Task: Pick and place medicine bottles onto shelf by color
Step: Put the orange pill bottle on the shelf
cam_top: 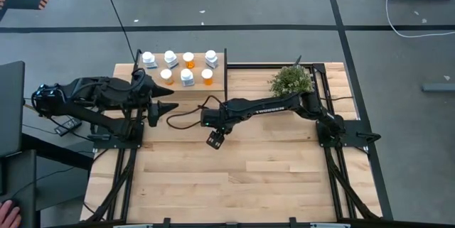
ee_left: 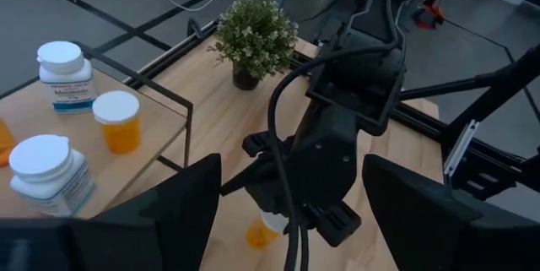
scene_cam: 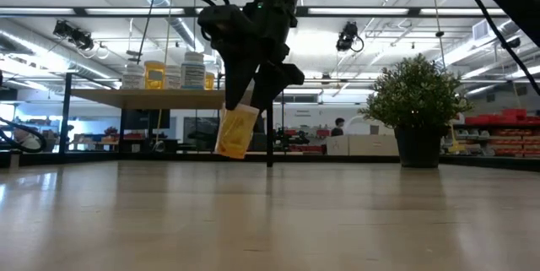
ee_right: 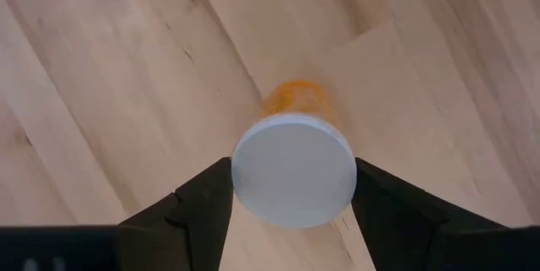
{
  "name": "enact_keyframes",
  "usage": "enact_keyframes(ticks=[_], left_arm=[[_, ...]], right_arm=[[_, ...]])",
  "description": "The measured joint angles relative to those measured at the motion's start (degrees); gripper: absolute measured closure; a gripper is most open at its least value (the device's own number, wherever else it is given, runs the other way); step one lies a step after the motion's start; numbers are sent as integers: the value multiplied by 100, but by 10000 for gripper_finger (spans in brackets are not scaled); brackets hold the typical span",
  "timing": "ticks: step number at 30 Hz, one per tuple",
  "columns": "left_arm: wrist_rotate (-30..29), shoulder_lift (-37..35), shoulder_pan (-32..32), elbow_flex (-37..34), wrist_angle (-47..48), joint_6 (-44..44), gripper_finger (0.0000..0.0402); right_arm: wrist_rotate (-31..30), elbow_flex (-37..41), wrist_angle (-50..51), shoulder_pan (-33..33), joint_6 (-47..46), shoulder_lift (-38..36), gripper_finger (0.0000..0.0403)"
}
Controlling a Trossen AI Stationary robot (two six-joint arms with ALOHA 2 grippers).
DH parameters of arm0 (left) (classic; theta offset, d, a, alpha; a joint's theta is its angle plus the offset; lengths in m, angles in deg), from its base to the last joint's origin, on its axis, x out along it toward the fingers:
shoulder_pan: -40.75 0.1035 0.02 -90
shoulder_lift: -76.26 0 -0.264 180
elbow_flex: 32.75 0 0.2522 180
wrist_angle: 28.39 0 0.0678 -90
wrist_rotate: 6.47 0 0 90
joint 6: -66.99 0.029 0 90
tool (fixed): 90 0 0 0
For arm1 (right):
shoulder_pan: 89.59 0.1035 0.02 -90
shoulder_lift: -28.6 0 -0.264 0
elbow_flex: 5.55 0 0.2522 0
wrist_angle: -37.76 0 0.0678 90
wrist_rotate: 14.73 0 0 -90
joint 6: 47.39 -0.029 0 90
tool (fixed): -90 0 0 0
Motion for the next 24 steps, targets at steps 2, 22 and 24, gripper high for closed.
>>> enact_keyframes(ticks=[2,22,24], left_arm=[[0,0,0,-1,25,-1,109],[-238,0,0,-2,86,102,109],[-237,0,0,0,84,103,109]], right_arm=[[-16,0,3,3,7,0,173],[24,4,223,11,268,-2,173],[24,4,222,11,291,-2,173]])
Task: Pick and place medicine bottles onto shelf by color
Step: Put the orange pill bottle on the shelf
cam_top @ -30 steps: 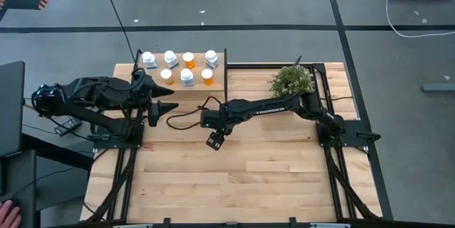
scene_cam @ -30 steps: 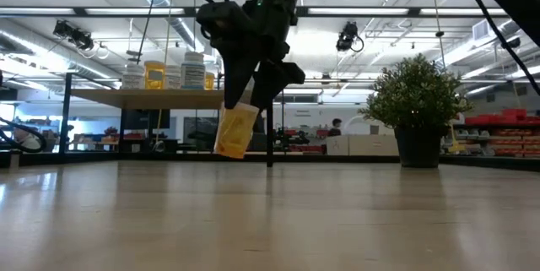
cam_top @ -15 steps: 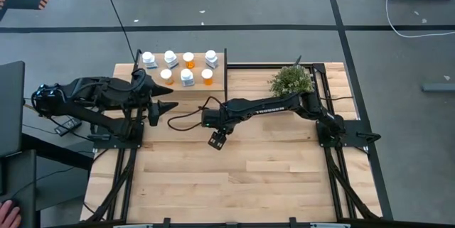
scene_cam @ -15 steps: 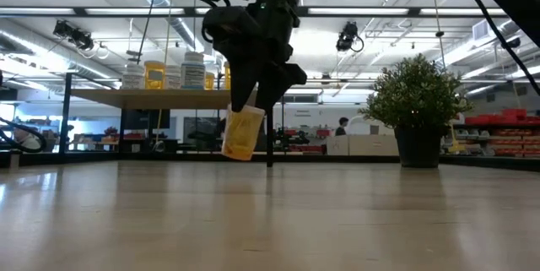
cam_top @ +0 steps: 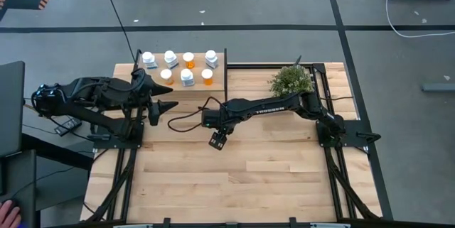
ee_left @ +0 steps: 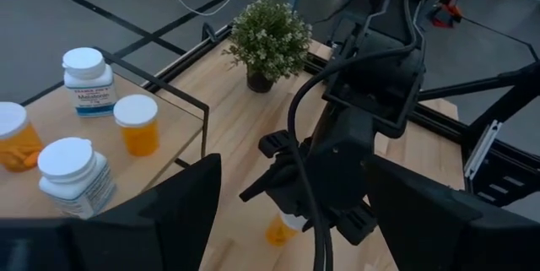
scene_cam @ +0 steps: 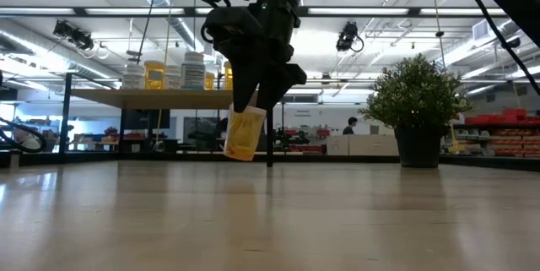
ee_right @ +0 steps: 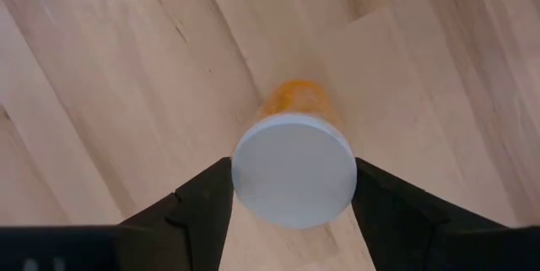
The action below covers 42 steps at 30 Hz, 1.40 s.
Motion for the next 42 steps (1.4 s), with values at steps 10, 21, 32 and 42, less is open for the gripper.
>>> enact_keyframes(ticks=[10,21,32,42], left_arm=[[-109,0,0,-1,-1,-2,109],[-109,0,0,0,-1,-2,109],[-106,4,0,-2,30,-4,108],[347,333,-55,0,195,-110,108]], right_arm=[[-2,73,-54,-97,114,-14,159],[430,510,5,-234,-60,-22,157],[666,256,-35,-224,-25,-207,105],[189,186,494,-223,256,-1416,59]])
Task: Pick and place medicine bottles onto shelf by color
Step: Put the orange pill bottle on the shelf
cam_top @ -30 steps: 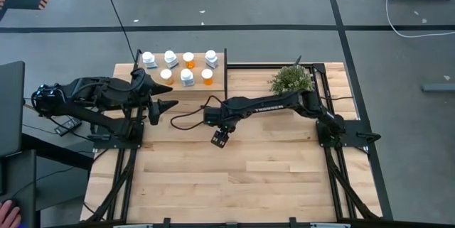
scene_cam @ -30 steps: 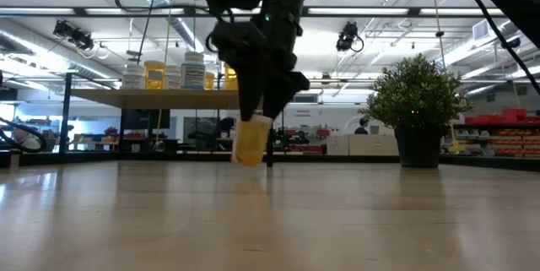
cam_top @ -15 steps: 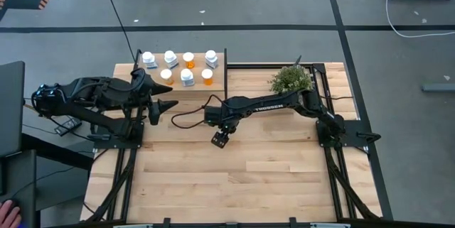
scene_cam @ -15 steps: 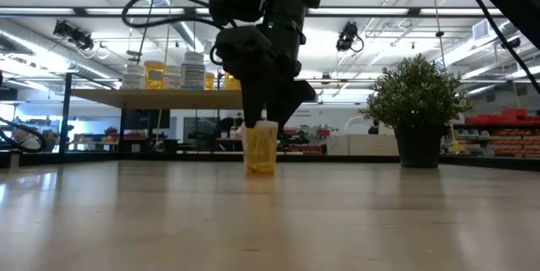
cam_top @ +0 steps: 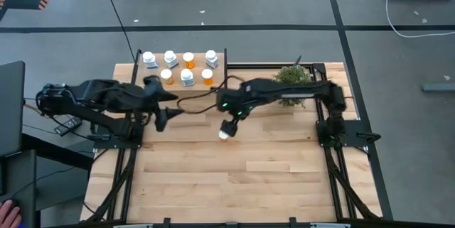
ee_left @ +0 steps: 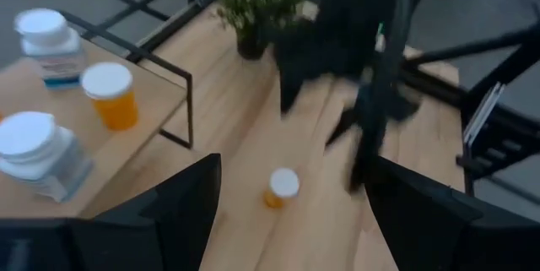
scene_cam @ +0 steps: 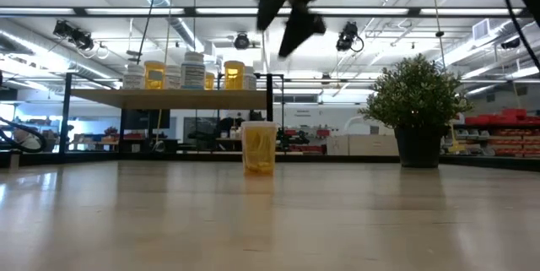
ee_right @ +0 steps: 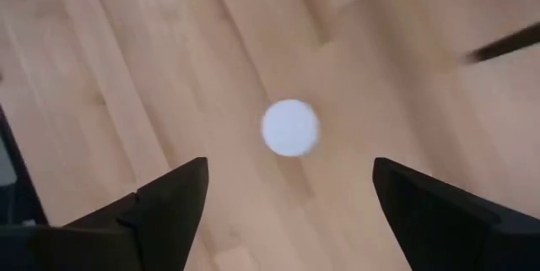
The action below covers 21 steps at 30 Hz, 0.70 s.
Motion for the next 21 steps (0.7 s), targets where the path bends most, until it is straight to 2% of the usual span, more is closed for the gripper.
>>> enact_keyframes(ticks=[5,10,15,21], left_arm=[[189,526,-69,0,-52,190,108],[576,1341,-62,0,-372,581,108],[1333,2257,100,0,-1063,708,101],[1995,3244,419,-2,-1225,856,68]], right_arm=[[-801,4,601,0,174,-854,60],[-1574,202,748,0,290,-1626,61],[-1939,214,831,51,57,-2247,61],[-2311,216,1030,244,-302,-2739,61]])
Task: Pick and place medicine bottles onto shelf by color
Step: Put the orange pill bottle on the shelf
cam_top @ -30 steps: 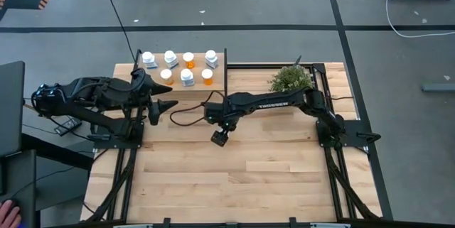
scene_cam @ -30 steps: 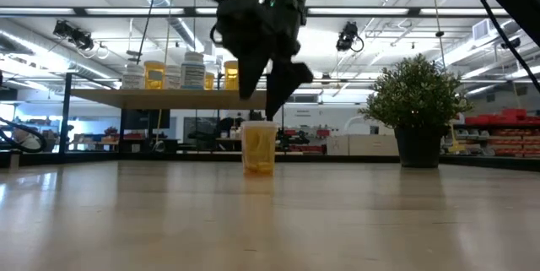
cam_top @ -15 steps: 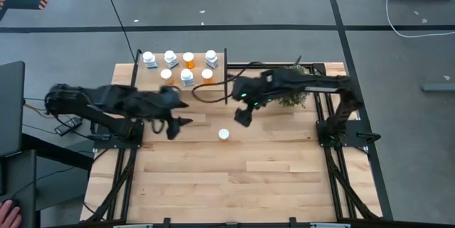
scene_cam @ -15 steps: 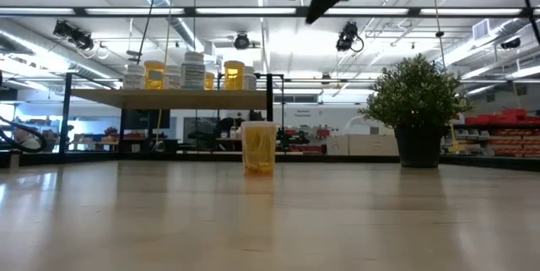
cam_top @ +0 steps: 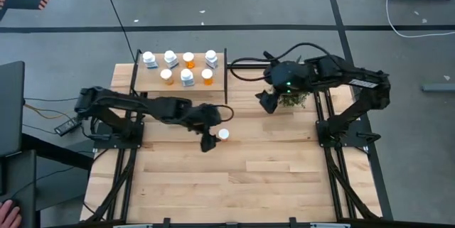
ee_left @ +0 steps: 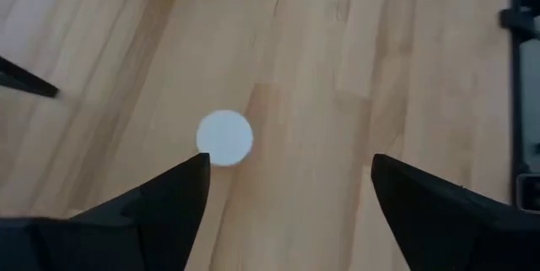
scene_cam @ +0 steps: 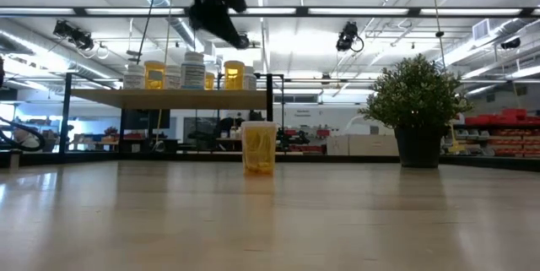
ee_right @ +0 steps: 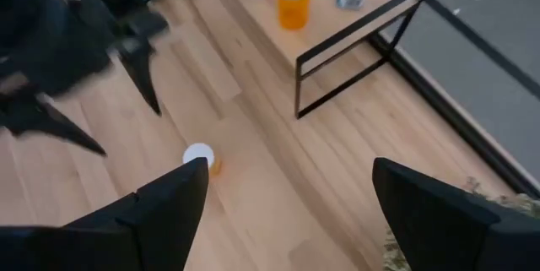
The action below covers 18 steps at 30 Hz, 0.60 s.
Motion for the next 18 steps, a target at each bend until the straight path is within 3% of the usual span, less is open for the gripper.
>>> enact_keyframes(ticks=[7,18], left_arm=[[-260,637,199,0,-494,185,41],[-275,1363,245,0,-650,1069,39]], right_arm=[[-411,0,244,176,-87,-129,61],[-542,2,294,219,-269,-94,61]])
